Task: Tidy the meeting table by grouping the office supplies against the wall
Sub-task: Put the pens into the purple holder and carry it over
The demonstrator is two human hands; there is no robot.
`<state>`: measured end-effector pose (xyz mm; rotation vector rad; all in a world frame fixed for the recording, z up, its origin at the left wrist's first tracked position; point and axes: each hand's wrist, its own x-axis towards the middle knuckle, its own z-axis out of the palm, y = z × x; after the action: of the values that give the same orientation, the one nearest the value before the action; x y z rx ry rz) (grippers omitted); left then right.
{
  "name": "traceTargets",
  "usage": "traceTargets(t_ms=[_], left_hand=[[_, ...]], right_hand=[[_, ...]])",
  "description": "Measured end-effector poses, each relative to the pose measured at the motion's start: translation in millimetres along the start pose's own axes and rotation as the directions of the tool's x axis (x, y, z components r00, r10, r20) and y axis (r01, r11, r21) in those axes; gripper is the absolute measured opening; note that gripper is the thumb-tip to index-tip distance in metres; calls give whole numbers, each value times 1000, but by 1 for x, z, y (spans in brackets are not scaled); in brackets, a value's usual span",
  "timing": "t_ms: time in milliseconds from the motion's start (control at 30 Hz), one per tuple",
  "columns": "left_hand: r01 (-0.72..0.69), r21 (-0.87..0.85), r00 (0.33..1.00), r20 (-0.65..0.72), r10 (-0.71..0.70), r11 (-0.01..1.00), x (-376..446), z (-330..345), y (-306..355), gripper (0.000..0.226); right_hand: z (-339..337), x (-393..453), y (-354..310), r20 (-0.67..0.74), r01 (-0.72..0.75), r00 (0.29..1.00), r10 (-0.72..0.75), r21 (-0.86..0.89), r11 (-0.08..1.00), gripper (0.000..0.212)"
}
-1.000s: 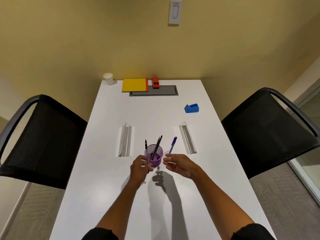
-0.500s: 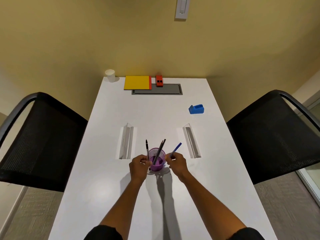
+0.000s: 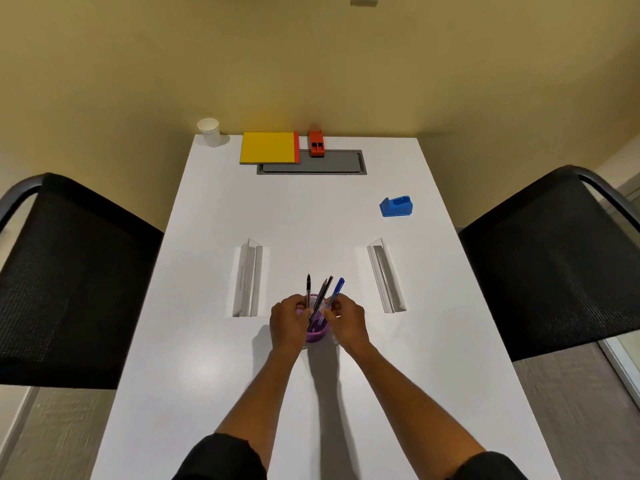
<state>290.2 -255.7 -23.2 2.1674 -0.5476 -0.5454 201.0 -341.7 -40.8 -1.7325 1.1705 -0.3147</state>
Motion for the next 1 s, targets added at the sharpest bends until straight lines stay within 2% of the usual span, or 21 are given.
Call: traceTargets(t_ms=[133,267,500,667,767,1000], left_hand=[[-4,92,1000,26,2,996,1,3,-8,27],[-10,161,1000,25,7,987,-1,4,-10,26],[1,91,1000,20,-2,996,-10,-1,-9,38],[-75,68,995,-57,79,995,-24,-11,-17,37],[-50,17,995,-82,52,999,-31,-15,-25,39],[59,58,992,109,-65,997,-31,-11,-48,59]], right_hand=[[-1,3,3,-8,5,1000,-5,-17,1000,15],[-2,2,4,-12,8,1000,-8,-31,999,19],[-11,-9,3,-55,-5,998,6,15,1000,37],[-18,-20,12,-56,-11,998,8,-43,999,47],[-20,-25,20,-36,-31,999,29,-61,998,52],[-13,-25,35,81,-116,989,123,-83,990,67]])
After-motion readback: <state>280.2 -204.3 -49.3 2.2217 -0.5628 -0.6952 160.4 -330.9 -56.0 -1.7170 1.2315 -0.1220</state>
